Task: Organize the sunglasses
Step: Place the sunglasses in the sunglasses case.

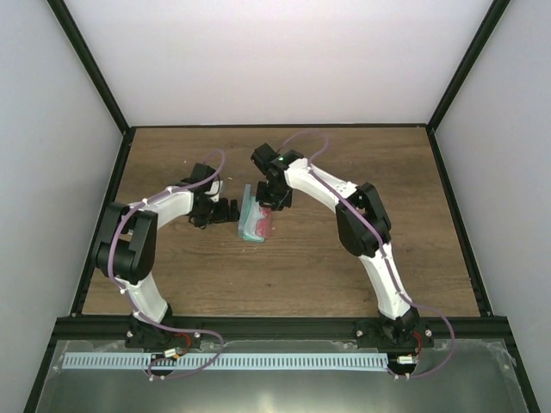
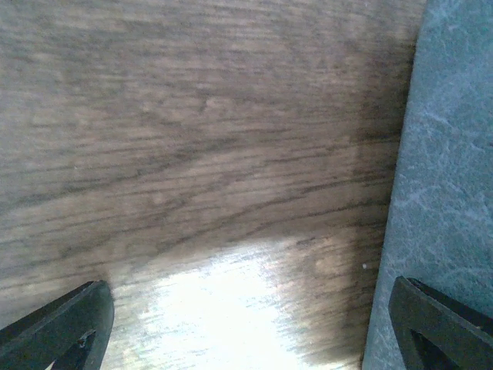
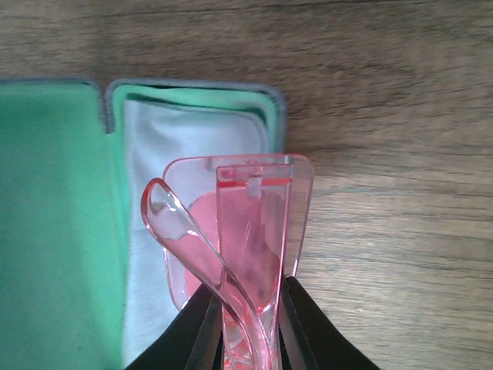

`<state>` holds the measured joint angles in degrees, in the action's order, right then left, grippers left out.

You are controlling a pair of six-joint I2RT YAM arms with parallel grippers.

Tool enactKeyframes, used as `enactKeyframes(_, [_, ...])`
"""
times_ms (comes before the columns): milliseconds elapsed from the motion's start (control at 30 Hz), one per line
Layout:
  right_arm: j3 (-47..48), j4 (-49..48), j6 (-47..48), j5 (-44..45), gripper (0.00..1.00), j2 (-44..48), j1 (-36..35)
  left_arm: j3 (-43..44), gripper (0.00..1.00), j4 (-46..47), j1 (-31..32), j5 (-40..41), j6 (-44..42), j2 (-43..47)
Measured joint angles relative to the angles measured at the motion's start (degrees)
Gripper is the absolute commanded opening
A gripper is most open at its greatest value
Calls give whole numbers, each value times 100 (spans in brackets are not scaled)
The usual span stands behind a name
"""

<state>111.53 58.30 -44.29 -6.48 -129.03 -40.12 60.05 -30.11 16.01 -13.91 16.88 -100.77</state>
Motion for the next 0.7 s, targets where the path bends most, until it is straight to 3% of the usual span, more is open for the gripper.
enactKeyframes(700, [546, -118, 234, -109, 9, -538, -184, -162, 100, -15, 140, -79, -48, 131])
